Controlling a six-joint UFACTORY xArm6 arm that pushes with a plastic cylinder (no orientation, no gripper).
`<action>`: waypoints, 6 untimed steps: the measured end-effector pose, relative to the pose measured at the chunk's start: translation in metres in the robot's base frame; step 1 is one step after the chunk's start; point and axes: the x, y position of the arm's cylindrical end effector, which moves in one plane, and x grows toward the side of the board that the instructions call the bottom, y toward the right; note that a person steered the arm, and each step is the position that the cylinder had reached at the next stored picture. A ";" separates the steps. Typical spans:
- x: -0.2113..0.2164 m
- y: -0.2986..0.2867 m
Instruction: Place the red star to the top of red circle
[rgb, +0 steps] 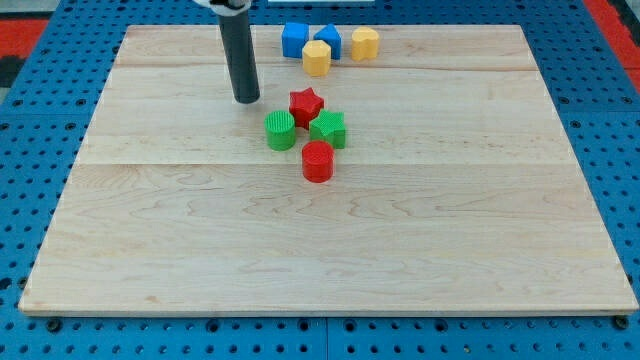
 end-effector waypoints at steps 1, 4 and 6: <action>-0.003 0.040; 0.063 0.079; 0.029 0.019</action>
